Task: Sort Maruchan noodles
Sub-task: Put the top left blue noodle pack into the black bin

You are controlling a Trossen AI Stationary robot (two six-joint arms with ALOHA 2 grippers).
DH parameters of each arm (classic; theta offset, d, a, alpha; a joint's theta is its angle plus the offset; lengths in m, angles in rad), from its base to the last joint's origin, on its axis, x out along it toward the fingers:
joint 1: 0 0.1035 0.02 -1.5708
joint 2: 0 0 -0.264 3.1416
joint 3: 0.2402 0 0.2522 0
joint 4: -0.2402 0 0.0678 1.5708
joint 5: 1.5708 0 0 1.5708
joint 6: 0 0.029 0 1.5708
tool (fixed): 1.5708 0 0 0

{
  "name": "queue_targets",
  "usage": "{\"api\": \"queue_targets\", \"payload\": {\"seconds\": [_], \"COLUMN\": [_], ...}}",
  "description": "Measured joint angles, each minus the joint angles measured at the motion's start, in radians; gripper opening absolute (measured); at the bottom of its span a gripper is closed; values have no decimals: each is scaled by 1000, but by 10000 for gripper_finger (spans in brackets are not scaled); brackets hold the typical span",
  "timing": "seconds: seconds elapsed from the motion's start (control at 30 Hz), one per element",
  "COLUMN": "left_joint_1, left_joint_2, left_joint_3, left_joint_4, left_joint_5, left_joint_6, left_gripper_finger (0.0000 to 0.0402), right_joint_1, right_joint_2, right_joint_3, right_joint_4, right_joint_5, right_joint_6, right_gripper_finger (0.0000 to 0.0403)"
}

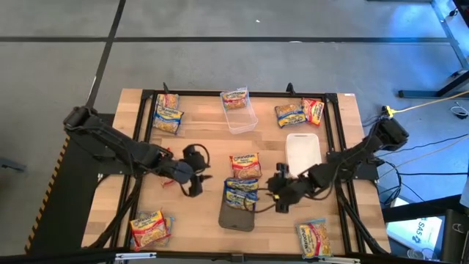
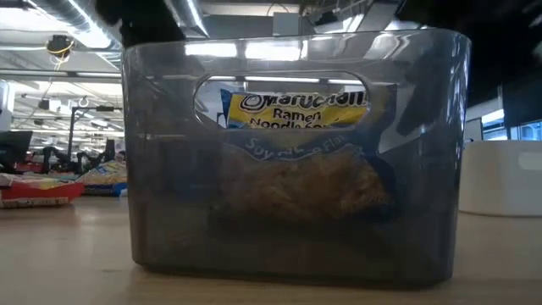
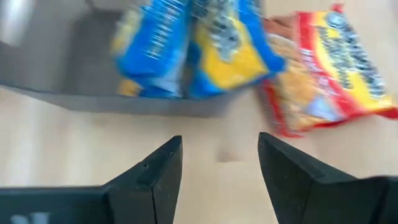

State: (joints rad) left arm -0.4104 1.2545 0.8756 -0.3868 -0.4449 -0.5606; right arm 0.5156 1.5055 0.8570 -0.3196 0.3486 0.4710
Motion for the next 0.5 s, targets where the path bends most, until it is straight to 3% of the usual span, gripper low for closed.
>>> {"api": "queue_targets", "payload": {"seconds": [0.17,0.27,0.37,0.5], "left_joint_1": [22,82,178,371], "left_joint_2": [-8,-4,-5,-7], "left_joint_3": [-47,-52,-52,-39], "left_joint_4": [-14,-32,-42,-75], "left_joint_5": [-167,-201,-142,33], "left_joint_6": [4,-5,30,92], "left_gripper_finger": [182,183,188,205], "right_joint_1": [-118,-194,-256,-290], "right_joint_2": [0,0,0,0], "right_joint_3": [0,0,0,-1], "right_joint_4": [-84,-88,-82,-85], "right_joint_5": [10,3,-2,-87], "right_joint_6": [-152,-255,-315,-315], "right_gripper_finger": [186,186,186,186]}}
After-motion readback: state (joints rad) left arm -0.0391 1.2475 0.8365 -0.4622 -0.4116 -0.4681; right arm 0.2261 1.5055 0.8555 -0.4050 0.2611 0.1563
